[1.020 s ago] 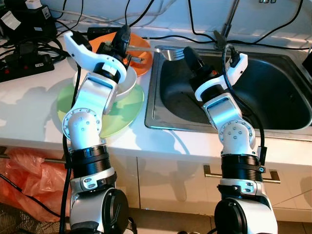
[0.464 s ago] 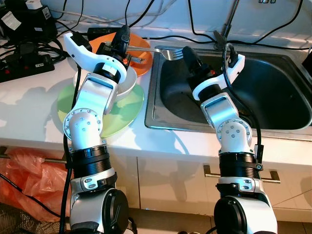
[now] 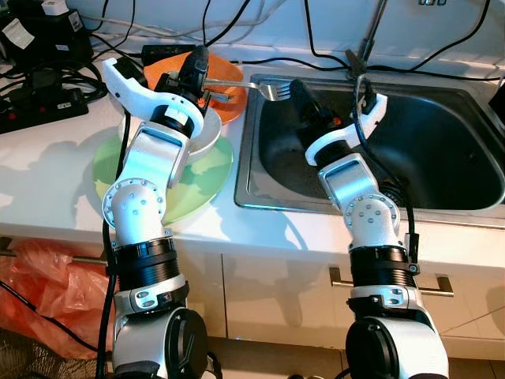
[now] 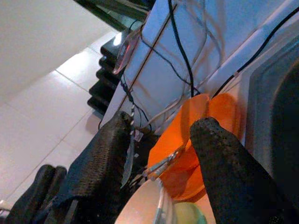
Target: Kitchen organization
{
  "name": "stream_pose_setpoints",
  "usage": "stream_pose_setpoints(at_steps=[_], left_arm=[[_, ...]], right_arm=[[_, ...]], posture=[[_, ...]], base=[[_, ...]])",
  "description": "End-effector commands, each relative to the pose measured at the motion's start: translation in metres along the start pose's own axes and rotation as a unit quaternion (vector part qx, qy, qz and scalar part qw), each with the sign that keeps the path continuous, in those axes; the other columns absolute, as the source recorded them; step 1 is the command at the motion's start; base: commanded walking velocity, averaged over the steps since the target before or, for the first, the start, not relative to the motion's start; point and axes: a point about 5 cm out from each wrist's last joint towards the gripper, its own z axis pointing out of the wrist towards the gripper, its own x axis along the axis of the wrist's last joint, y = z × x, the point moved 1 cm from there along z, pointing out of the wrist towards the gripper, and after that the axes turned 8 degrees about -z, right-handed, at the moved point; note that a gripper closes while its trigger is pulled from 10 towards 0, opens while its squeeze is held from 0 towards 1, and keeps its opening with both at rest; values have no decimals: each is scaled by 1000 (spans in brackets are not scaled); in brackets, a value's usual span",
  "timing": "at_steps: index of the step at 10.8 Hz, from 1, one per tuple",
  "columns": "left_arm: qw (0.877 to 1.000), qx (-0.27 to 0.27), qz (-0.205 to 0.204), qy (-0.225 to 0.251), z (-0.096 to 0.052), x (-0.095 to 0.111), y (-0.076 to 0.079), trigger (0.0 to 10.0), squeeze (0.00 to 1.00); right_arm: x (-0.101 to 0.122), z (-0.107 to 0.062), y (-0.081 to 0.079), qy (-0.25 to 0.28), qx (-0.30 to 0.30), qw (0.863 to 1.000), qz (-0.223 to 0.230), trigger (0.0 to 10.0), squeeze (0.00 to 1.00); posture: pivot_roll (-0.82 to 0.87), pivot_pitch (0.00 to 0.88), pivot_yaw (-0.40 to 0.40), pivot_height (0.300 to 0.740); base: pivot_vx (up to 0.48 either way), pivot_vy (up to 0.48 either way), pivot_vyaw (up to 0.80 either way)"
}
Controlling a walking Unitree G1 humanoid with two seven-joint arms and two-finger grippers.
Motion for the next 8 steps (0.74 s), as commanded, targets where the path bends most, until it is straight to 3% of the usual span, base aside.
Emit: stream_pose_setpoints(at_steps=[1, 2, 3, 8], left_arm=[[999, 0, -37, -41, 0, -30, -1, 0, 0], [998, 1, -37, -45, 0, -31, -2, 0, 0], [998, 0, -38, -49, 0, -33, -1, 0, 0], [998, 2, -37, -53, -2, -34, -2, 0, 0]], right_arm=[[-34, 22, -54, -20, 73, 995, 65, 10000, 0], [-35, 22, -55, -21, 75, 995, 65, 4235, 0], [-35, 23, -54, -20, 75, 995, 66, 0, 0], [-31, 25, -51, -6, 72, 996, 59, 0, 0]], posture=[[103, 70, 25, 740], [103, 70, 25, 740], [103, 71, 25, 740], [107, 70, 21, 740]], base=[[0, 0, 0], [0, 0, 0], [0, 0, 0], [0, 0, 0]])
